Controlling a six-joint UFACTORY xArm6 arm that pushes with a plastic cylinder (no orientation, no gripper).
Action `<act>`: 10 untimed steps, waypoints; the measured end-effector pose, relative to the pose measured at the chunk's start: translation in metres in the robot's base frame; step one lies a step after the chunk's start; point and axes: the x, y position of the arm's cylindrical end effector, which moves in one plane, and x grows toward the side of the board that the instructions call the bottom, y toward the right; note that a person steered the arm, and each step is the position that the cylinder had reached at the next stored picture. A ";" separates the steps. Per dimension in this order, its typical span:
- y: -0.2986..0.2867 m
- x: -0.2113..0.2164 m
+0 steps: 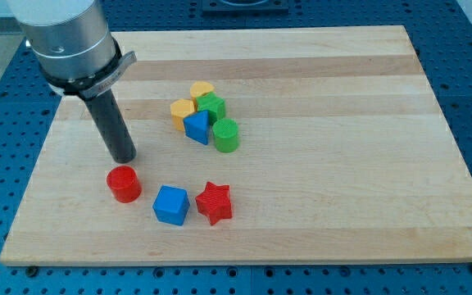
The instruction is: Slide yellow hexagon to red circle
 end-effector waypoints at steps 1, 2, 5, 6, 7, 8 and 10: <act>0.011 0.039; 0.009 0.049; -0.030 -0.046; -0.034 -0.095; 0.006 -0.133; 0.059 -0.129; 0.056 -0.095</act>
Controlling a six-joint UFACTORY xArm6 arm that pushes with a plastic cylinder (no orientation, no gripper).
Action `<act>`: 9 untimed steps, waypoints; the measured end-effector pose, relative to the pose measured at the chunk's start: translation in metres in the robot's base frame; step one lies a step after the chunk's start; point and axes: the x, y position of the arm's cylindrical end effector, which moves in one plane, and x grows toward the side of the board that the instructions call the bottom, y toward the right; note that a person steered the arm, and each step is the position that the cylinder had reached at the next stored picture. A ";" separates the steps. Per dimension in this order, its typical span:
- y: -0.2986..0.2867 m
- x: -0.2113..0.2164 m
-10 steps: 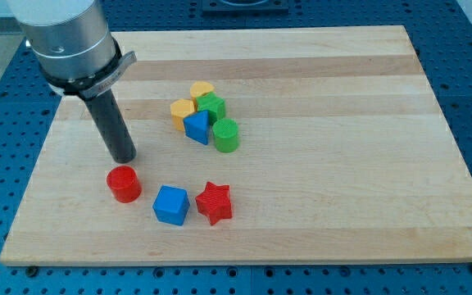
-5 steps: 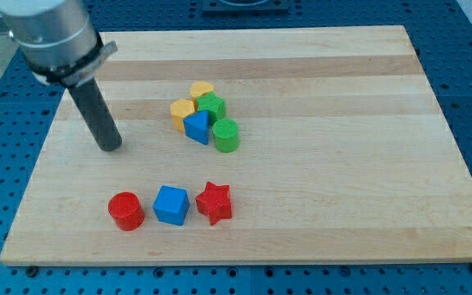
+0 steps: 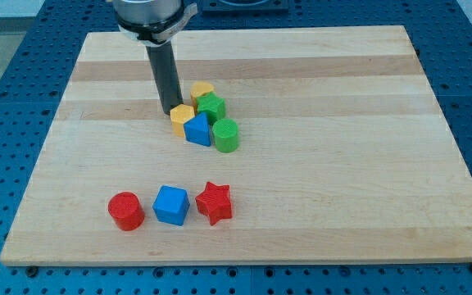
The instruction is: Slide yellow hexagon to red circle
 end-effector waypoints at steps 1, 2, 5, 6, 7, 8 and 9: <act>0.010 -0.014; 0.033 -0.009; 0.001 0.020; 0.029 0.025; 0.015 0.045; -0.026 0.066; -0.017 0.069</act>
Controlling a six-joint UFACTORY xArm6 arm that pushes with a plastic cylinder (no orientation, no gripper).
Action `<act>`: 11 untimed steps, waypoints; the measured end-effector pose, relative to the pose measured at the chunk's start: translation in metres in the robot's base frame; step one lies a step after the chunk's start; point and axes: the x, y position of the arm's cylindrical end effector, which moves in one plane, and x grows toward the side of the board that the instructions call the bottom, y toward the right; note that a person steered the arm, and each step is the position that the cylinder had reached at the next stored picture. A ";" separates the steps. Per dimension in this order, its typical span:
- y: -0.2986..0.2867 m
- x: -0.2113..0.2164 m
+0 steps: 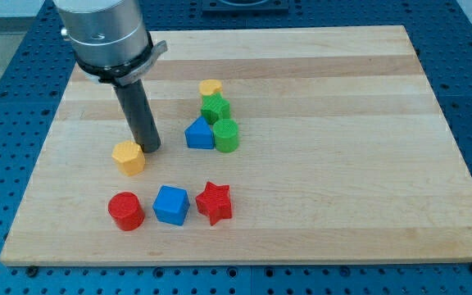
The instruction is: Slide yellow hexagon to red circle
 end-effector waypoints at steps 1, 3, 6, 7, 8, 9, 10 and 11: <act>0.031 0.000; -0.050 0.027; -0.099 0.002; -0.114 0.035; -0.113 0.071; -0.117 0.078; -0.150 0.079; -0.147 0.098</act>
